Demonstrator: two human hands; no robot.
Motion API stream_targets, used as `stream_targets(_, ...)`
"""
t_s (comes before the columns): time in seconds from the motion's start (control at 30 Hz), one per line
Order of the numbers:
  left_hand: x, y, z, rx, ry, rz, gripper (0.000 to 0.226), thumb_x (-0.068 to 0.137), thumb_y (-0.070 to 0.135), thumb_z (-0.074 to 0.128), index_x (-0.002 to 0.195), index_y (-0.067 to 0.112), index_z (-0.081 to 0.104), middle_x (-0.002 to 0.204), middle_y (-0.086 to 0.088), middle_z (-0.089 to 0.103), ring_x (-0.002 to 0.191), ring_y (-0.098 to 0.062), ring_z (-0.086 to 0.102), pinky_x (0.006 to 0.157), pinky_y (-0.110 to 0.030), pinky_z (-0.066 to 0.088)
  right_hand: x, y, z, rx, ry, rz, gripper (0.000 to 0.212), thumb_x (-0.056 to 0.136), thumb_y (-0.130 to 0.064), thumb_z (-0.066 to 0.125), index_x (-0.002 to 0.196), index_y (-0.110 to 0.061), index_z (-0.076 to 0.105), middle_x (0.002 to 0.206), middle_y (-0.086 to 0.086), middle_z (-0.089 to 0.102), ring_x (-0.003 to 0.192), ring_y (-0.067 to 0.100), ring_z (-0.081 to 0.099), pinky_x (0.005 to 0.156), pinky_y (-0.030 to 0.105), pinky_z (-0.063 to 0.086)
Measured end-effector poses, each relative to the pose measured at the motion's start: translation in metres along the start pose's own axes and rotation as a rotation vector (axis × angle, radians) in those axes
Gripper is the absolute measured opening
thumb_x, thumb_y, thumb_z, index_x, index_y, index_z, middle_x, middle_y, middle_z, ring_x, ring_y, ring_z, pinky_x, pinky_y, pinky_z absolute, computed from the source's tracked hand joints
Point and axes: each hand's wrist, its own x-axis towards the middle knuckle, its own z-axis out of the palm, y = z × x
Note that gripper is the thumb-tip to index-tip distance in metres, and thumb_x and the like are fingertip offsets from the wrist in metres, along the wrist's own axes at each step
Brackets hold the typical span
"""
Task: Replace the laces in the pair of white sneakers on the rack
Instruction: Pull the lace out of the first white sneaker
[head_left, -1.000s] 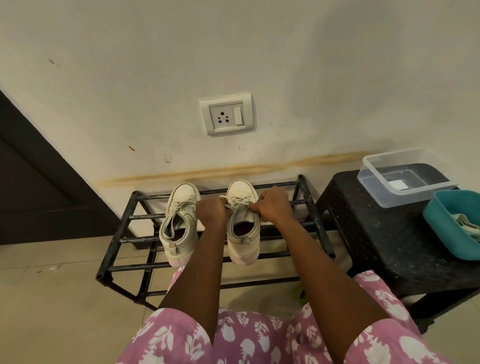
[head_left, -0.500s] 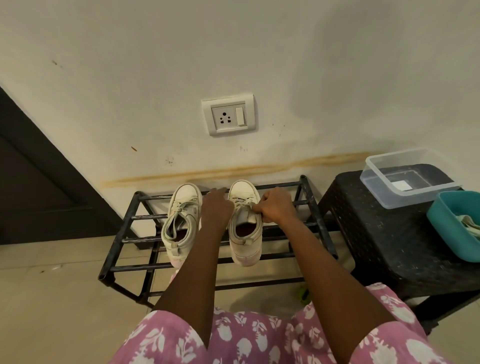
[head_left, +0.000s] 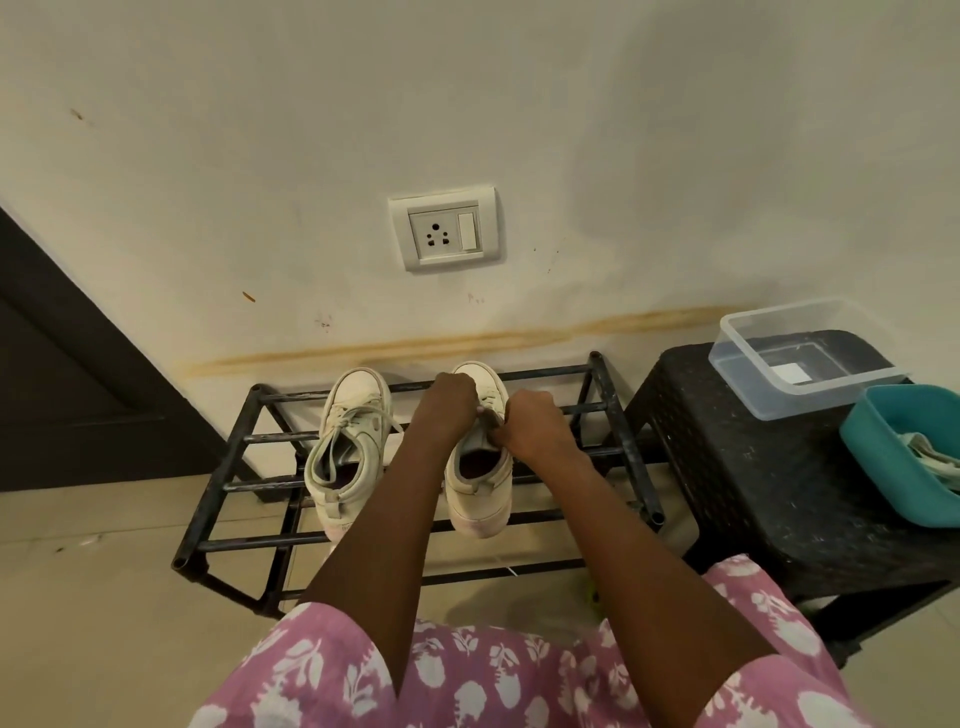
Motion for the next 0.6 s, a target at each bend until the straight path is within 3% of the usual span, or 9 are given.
stream_targets(0.13,0.0,-0.005,0.004,-0.017,0.02,0.019,0.025,0.095,0.017,0.05,0.111,0.001,0.062,0.116,-0.018,0.062,0.109,-0.03,0.054,0.087,-0.033,0.04,0.002,0.0,0.002,0.009,0.019,0.003,0.037,0.083,-0.021,0.068,0.114,-0.002,0.06,0.108,0.016,0.063,0.093,0.027,0.064,0.066,0.025,0.045)
stream_targets(0.23,-0.003,-0.012,0.005,-0.182,0.034,-0.026,0.02,0.093,0.008,0.049,0.107,0.0,0.061,0.113,-0.019,0.062,0.107,-0.032,0.053,0.084,-0.033,0.038,0.002,-0.001,0.003,0.015,0.019,0.013,0.036,0.083,-0.02,0.07,0.112,-0.001,0.061,0.106,0.015,0.064,0.091,0.025,0.065,0.065,0.023,0.045)
stream_targets(0.33,-0.005,-0.02,0.007,-0.56,0.008,-0.164,0.019,0.089,-0.004,0.047,0.104,-0.002,0.059,0.11,-0.022,0.06,0.101,-0.034,0.056,0.08,-0.036,0.044,0.003,0.0,0.003,0.054,0.031,0.029,0.036,0.083,-0.021,0.07,0.11,0.001,0.061,0.104,0.016,0.064,0.089,0.027,0.066,0.065,0.025,0.049)
stream_targets(0.4,-0.009,-0.022,0.007,-0.964,-0.037,-0.317,0.015,0.094,-0.002,0.041,0.092,0.004,0.055,0.098,-0.017,0.056,0.083,-0.023,0.056,0.075,-0.035,0.048,0.003,0.001,0.003,0.095,0.041,0.037,0.035,0.083,-0.022,0.07,0.107,0.002,0.061,0.101,0.016,0.065,0.085,0.027,0.067,0.066,0.027,0.052)
stream_targets(0.47,-0.012,-0.021,0.007,-1.299,-0.076,-0.439,0.027,0.097,-0.001,0.034,0.078,0.008,0.05,0.087,-0.01,0.052,0.074,-0.014,0.05,0.069,-0.026,0.049,0.004,0.002,0.004,0.116,0.039,0.039,0.034,0.083,-0.023,0.07,0.105,0.001,0.062,0.099,0.016,0.066,0.082,0.026,0.067,0.065,0.028,0.054)
stream_targets(0.53,-0.013,-0.023,0.005,-1.332,-0.067,-0.429,0.027,0.098,0.0,0.034,0.078,0.01,0.05,0.088,-0.009,0.053,0.075,-0.014,0.051,0.067,-0.024,0.049,0.004,0.003,0.004,0.123,0.041,0.038,0.033,0.083,-0.023,0.071,0.105,0.0,0.062,0.098,0.015,0.066,0.081,0.026,0.067,0.065,0.028,0.054)
stream_targets(0.6,-0.015,-0.023,0.001,-1.228,-0.022,-0.333,0.018,0.098,0.005,0.039,0.09,0.012,0.054,0.102,-0.011,0.057,0.083,-0.017,0.054,0.071,-0.028,0.049,0.005,0.003,0.005,0.122,0.041,0.039,0.033,0.082,-0.021,0.071,0.106,-0.001,0.062,0.098,0.015,0.066,0.081,0.026,0.067,0.066,0.028,0.055)
